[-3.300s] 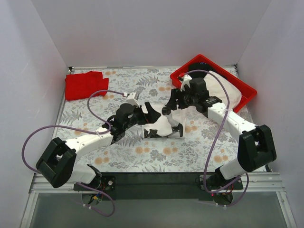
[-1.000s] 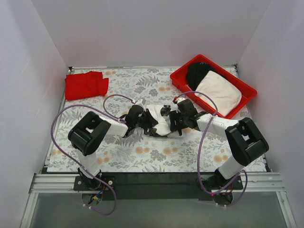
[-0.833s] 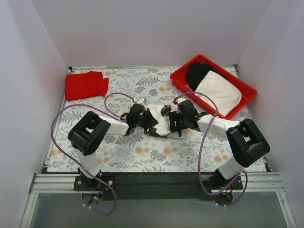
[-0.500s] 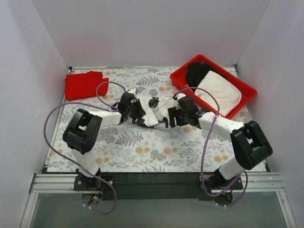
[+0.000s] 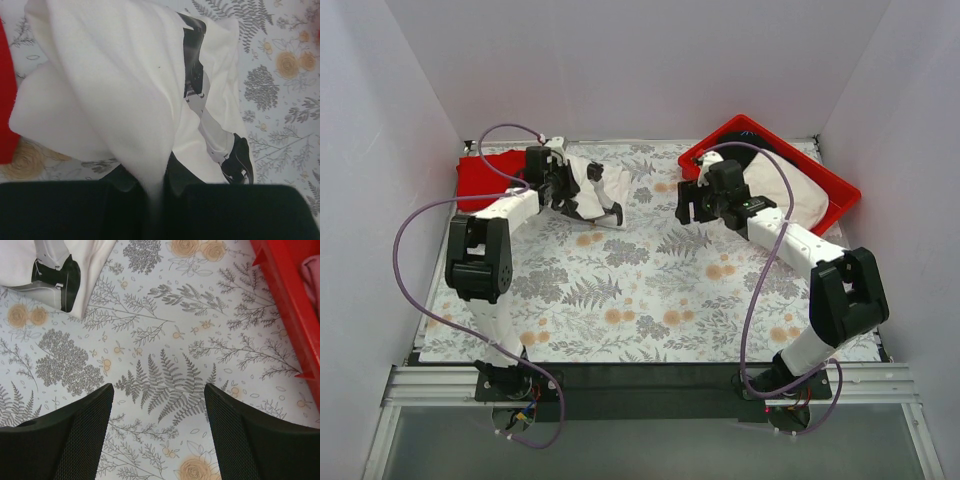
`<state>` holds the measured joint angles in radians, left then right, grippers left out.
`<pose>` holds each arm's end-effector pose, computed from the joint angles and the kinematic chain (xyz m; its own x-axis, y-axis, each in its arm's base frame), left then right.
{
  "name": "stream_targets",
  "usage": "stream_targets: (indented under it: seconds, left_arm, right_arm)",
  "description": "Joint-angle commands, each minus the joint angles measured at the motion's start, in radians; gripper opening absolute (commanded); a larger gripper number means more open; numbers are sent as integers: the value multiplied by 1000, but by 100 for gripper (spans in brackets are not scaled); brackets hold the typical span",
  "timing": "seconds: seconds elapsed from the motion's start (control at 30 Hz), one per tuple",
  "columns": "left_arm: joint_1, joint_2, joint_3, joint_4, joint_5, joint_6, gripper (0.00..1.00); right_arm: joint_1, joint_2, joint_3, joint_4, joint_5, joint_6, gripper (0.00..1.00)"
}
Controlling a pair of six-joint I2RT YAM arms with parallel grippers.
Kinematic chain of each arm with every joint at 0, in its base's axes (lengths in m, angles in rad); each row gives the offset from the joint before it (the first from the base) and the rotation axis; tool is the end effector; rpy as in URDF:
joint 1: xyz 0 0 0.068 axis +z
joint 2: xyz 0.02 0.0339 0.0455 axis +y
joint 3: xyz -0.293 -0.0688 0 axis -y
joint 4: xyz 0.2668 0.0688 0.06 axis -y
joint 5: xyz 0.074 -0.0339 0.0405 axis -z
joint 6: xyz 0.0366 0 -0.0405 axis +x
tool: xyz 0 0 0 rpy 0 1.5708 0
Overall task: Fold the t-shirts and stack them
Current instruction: Neatly place the folded tshirt to the corner
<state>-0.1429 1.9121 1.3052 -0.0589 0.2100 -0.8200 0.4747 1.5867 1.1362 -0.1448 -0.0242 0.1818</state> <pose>0.4520 -0.0727 0.2189 -0.6376 -0.6307 -0.4424 -0.2413 0.7088 -0.6628 0.3398 0.1756 0.2823 -0.5764 -0.0930 -0.8119 -0.3768 0.9118 0.1630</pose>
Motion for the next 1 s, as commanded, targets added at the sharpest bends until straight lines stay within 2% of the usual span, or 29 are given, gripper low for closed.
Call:
stream_targets:
  seconds: [0.0, 0.3, 0.43, 0.83, 0.97]
  left_arm:
    - [54, 37, 124, -67, 55, 107, 0]
    - [201, 206, 409, -197, 112, 222, 0]
    - [229, 264, 625, -332, 127, 275, 0]
    - [383, 284, 710, -364, 201, 323, 0]
    - [428, 318, 721, -343, 180, 323, 0]
  right_arm:
    - [-60, 30, 53, 62, -92, -18, 67]
    - [-105, 52, 17, 134, -186, -31, 67]
    - [-108, 53, -6, 172, -220, -31, 67]
    - [-108, 107, -18, 206, -286, -34, 67]
    - [-108, 104, -26, 211, -284, -38, 67]
